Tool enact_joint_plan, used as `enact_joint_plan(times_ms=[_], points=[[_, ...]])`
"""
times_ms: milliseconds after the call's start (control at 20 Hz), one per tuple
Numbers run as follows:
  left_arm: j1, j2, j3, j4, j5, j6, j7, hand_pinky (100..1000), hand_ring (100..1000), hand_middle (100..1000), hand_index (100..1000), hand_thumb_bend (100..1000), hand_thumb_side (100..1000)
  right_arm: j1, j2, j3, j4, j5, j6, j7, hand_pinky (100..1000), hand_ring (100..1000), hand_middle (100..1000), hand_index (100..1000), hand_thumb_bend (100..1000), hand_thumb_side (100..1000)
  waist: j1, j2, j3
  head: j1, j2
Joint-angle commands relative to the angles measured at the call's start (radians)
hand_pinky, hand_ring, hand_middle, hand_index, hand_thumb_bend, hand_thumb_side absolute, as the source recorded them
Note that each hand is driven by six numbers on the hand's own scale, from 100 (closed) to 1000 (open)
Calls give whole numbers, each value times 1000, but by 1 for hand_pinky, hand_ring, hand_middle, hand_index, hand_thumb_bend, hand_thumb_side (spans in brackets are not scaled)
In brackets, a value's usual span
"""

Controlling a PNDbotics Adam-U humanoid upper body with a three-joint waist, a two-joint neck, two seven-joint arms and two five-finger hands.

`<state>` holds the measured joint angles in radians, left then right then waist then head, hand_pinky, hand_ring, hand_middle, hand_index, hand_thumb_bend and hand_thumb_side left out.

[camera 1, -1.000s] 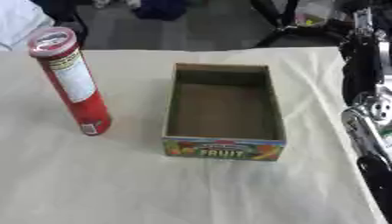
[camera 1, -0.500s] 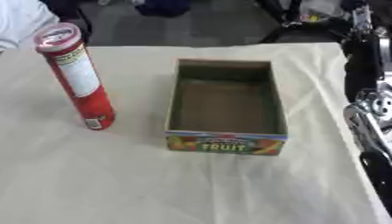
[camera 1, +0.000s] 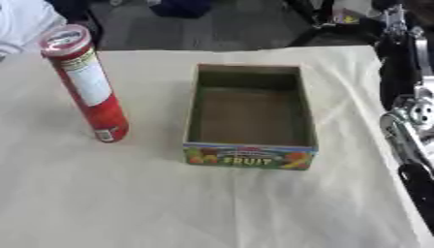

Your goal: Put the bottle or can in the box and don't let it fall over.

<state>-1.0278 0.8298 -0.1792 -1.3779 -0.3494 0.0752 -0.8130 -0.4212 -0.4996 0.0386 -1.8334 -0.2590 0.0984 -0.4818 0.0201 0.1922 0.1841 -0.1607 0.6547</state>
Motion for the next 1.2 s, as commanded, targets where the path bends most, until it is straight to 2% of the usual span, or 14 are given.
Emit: enact_joint_plan(times_ms=[50, 400, 600, 800, 900, 1050, 1200], points=[[-49, -9, -1, 37, -36, -10, -54, 844, 923, 889, 934, 388, 752, -15, -31, 1, -8, 3, 0, 8, 845, 825, 859, 820, 362, 770, -2, -31, -1, 3, -8], [-132, -90, -40, 114, -91, -40, -93, 848, 931, 890, 935, 433, 756, -23, -26, 10, -8, 1, 4, 17, 844, 822, 855, 820, 368, 765, -6, -43, -5, 14, -16], [-155, -123, -61, 154, -111, -59, -94, 848, 932, 894, 938, 430, 760, -28, -23, 15, -8, 0, 6, 24, 844, 819, 853, 819, 363, 768, -5, -45, -6, 19, -17], [-170, -148, -66, 180, -111, -60, -94, 858, 935, 895, 954, 499, 725, -30, -19, 18, -6, -1, 7, 26, 844, 817, 851, 819, 361, 757, -2, -46, -5, 22, -19], [-178, -160, -71, 192, -137, -56, -89, 866, 945, 901, 953, 546, 677, -32, -16, 21, -5, -2, 7, 29, 844, 816, 850, 818, 363, 770, -1, -46, -7, 26, -19], [-186, -182, -74, 219, -179, -58, -83, 884, 960, 911, 954, 568, 659, -37, -11, 26, -4, -3, 8, 34, 844, 815, 848, 818, 363, 771, 0, -45, -11, 32, -20], [-185, -195, -74, 254, -181, -68, -92, 907, 966, 922, 960, 595, 695, -41, -8, 30, -4, -4, 9, 38, 843, 810, 845, 817, 361, 773, 1, -43, -13, 34, -19]])
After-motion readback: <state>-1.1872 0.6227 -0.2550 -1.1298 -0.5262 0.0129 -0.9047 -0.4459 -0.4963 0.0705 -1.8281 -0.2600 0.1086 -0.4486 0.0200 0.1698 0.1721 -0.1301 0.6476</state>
